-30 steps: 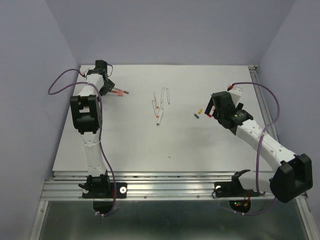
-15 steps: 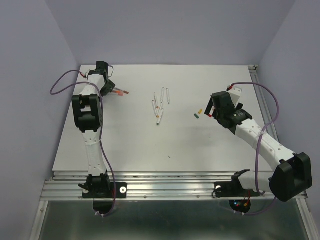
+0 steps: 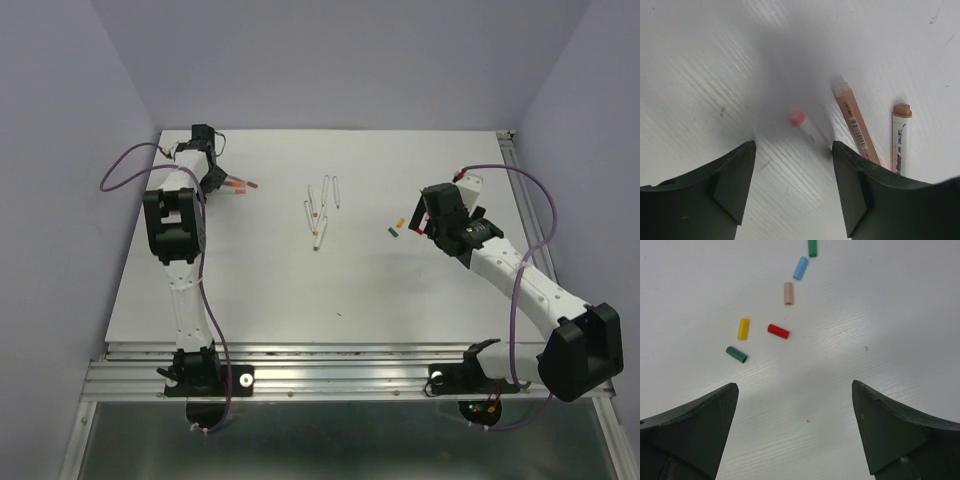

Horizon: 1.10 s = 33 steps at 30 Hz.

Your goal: Open the pen caps

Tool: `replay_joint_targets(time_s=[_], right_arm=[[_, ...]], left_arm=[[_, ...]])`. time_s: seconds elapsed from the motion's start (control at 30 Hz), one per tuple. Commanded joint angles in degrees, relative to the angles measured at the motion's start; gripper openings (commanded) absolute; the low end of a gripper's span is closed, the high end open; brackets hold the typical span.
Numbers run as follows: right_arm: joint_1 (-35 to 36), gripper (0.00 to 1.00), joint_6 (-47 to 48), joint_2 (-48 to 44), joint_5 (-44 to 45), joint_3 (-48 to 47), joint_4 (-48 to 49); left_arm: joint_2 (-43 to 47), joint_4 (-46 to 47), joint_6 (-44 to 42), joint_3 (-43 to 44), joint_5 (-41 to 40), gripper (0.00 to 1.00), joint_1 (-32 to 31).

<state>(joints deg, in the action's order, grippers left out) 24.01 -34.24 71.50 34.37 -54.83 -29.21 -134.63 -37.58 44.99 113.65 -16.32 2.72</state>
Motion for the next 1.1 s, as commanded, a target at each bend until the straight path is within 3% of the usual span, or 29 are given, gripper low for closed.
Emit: replay_joint_targets(time_s=[0.0,0.27,0.43,0.53,0.57,0.83,1.07], right_arm=[[-0.28,1.0,0.31,-0.4,2.11,-0.28,0.82],[-0.28,1.0,-0.21,-0.58,3.16,-0.45,-0.06],[-0.28,1.0,-0.21,-1.37,2.11,-0.19,0.12],[-0.28,1.0,-0.3,-1.98,2.02,-0.19,-0.06],[-0.28,1.0,-0.39,-2.42,1.93,-0.1,0.03],[-0.28,1.0,1.53,-5.23,-2.36,0.77,1.96],[-0.28,1.0,8.57,-9.36,-16.42,4.29,10.57]], left_arm=[[1.12,0.58,2.82,-4.21,1.03,0.67,0.0],[5.15,0.58,4.14,-11.15,-2.75,0.4,-0.08],[10.17,3.3,5.1,-20.99,-3.99,0.3,0.0],[13.16,4.79,5.37,-26.27,-4.25,0.16,0.0],[14.56,5.41,5.19,-27.33,-3.64,0.0,0.0],[25.36,13.32,3.17,-38.31,-0.82,0.0,-0.08],[46.26,27.36,-1.39,-49.47,4.26,0.0,-2.54]])
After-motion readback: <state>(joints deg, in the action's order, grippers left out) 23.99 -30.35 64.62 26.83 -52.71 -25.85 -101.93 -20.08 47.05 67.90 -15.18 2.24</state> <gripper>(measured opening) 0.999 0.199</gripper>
